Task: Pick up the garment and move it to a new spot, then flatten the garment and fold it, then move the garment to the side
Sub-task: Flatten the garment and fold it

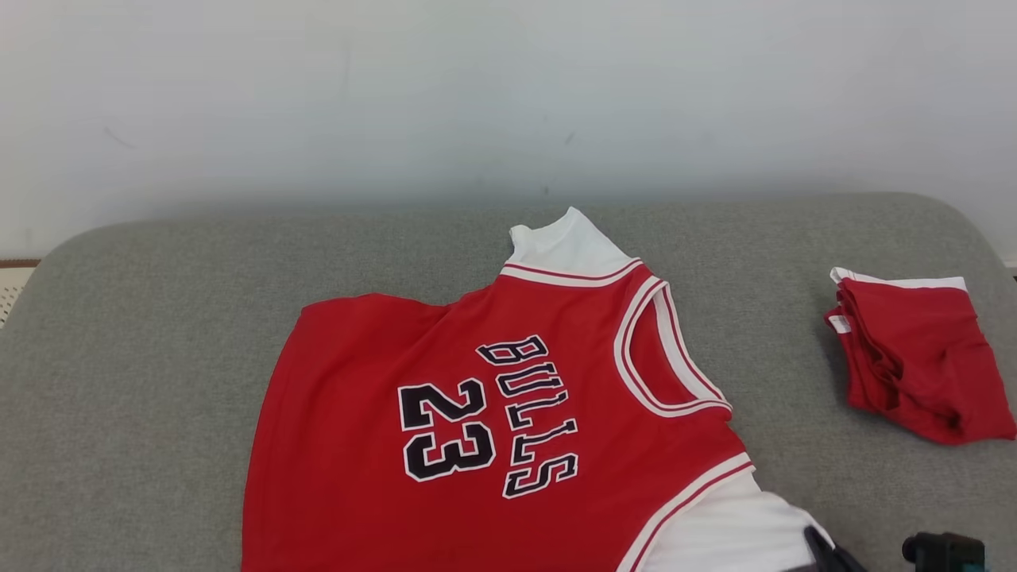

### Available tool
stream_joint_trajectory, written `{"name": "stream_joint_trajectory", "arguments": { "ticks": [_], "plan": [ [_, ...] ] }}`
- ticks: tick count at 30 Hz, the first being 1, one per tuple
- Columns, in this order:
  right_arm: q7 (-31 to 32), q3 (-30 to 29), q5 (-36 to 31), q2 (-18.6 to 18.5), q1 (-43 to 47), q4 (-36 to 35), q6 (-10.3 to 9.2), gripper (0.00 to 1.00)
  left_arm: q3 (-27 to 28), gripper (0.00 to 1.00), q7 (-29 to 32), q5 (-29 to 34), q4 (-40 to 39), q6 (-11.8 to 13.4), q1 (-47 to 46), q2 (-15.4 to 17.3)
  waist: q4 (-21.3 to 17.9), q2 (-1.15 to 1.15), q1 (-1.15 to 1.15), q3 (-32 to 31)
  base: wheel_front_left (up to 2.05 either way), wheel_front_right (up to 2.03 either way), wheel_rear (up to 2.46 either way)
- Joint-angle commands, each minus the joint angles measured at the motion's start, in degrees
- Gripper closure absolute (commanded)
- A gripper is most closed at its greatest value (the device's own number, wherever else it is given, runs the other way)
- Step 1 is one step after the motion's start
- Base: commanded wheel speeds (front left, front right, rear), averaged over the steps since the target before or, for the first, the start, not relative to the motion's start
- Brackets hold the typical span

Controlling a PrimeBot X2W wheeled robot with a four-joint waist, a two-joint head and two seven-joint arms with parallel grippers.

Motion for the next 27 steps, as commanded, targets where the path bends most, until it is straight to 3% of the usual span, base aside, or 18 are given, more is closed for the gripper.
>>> {"name": "stream_joint_trajectory", "arguments": {
  "ticks": [1,13,27],
  "plan": [
    [-0.05,-1.43,-1.28,-0.07,-1.17,-1.02,-0.09,1.00,0.22,1.00,-0.25,0.26,-1.48,0.03,-1.11,0.56,0.23,0.00,0.00,0.39,0.00,0.00,0.00],
    [-0.03,-9.63,-8.58,3.05,-3.89,-6.84,-0.09,1.00,-1.87,1.00,-0.25,1.06,-7.36,-0.19,-4.11,0.43,0.77,0.00,0.00,1.65,0.00,0.00,0.00],
    [-0.03,-11.11,-14.41,6.32,-15.01,-0.02,-0.09,1.00,-3.33,1.00,-0.24,3.45,-4.93,-0.73,-13.88,0.36,2.85,0.00,0.00,6.94,0.00,0.00,0.00]
  ]
}}
